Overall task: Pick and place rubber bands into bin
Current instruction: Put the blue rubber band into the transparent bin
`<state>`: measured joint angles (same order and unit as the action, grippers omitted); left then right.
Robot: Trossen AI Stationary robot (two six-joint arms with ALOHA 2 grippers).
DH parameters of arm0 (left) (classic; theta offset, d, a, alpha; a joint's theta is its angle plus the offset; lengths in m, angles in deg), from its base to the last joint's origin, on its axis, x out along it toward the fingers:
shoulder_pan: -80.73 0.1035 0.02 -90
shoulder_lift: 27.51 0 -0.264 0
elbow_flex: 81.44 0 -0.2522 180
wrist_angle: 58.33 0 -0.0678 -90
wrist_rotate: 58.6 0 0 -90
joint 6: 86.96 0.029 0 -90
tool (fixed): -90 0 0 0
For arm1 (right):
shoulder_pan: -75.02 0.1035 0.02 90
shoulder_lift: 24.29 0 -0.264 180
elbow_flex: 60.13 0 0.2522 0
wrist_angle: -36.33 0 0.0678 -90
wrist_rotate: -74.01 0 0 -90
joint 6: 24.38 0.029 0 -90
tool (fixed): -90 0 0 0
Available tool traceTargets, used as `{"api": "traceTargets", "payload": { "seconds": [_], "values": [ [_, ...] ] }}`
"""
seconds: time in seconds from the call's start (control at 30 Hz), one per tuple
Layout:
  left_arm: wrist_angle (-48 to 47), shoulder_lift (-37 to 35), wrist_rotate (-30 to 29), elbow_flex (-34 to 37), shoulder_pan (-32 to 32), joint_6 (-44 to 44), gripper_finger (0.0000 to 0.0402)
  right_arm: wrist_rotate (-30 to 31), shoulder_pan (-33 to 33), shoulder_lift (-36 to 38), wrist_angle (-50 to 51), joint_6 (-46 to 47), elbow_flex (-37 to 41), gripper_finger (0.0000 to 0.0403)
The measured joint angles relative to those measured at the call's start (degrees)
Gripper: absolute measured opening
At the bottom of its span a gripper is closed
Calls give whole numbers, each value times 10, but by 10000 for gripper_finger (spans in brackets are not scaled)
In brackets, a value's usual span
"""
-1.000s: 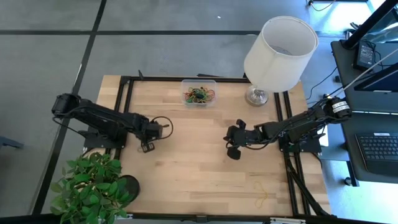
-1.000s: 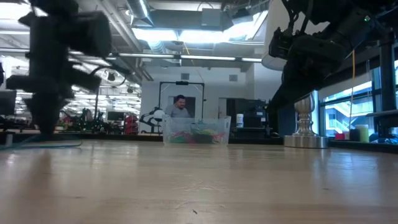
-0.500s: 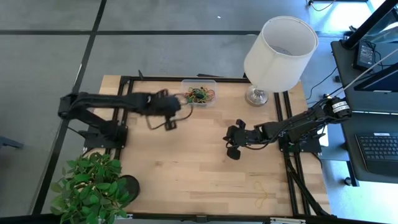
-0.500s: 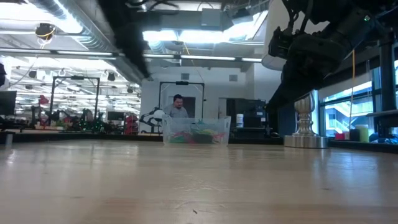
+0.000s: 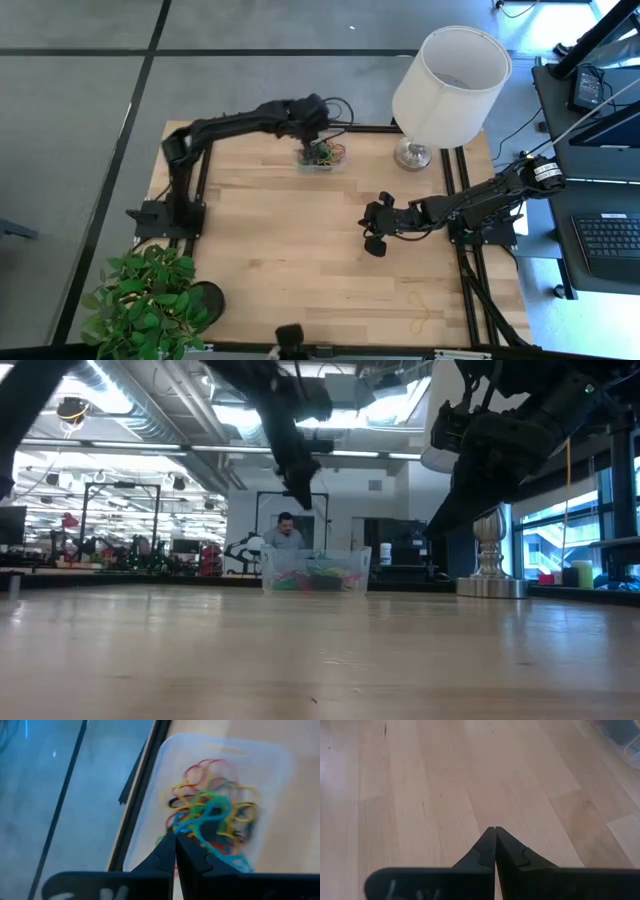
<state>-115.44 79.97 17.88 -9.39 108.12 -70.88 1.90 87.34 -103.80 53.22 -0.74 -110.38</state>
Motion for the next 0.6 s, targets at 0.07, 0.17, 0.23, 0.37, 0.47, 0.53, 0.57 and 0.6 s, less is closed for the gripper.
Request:
{"api": "traceTargets", "payload": {
  "seconds": [0.07, 0.17, 0.23, 0.37, 0.47, 0.53, 0.57, 0.6],
  "values": [
    [0, 37, 7, -22, 17, 0, 3, 0, 0, 0, 0, -1, 0, 5],
    [-2, 79, 32, -32, 34, 2, 3, 0, 0, 0, 0, -1, 1, 5],
    [-3, 102, 45, -32, 41, 8, 4, 0, 0, 0, 0, -1, 3, 5],
    [-11, 134, 61, -32, 47, 11, 21, 0, 0, 0, 0, 2, 12, 5],
    [-18, 142, 61, -32, 46, 12, 48, 0, 0, 0, 0, 8, 12, 5],
    [-21, 143, 62, -32, 46, 11, 69, 0, 0, 0, 1, 17, 12, 5],
    [-25, 143, 63, -32, 45, 11, 80, 0, 0, 0, 1, 17, 12, 5],
    [-30, 141, 65, -32, 44, 11, 90, 0, 0, 0, 1, 16, 12, 5]
  ]
}}
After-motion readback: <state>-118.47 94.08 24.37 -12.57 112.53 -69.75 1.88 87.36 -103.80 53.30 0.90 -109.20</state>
